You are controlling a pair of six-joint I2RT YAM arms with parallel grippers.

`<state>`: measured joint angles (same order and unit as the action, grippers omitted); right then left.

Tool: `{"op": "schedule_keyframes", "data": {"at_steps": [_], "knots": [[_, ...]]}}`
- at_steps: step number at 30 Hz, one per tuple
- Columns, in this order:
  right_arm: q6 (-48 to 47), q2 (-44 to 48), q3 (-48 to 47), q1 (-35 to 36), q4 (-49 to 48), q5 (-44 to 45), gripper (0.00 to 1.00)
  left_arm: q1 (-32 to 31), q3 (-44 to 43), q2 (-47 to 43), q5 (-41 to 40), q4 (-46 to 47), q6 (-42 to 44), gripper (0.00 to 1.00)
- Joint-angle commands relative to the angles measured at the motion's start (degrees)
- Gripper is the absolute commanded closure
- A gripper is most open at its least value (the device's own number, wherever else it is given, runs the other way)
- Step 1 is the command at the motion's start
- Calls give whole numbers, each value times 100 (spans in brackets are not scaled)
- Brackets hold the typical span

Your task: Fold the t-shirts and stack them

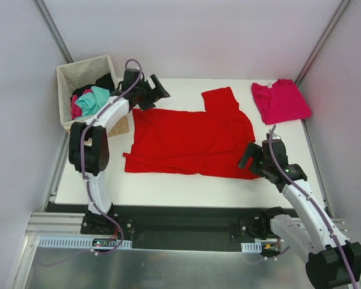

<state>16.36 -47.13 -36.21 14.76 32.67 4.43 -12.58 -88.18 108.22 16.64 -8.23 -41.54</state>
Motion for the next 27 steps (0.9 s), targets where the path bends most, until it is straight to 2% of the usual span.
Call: {"op": "schedule_keyframes", "data": {"at_steps": [1, 5, 9, 20, 27], "knots": [[-71, 117, 96, 0, -76, -109, 0, -148, -779, 804, 516, 58, -153, 9], [-203, 187, 52, 0, 47, -3, 0, -52, -736, 1069, 94, 6, -170, 9], [-239, 240, 70, -9, 30, -38, 0, 360, -271, 797, -161, -12, -162, 9], [-116, -94, 184, 114, -348, -267, 0, 1432, 819, 33, -135, -47, -48, 10], [-36, -59, 193, 316, -331, -135, 0, 1978, 943, -223, -109, -275, 251, 9]]}}
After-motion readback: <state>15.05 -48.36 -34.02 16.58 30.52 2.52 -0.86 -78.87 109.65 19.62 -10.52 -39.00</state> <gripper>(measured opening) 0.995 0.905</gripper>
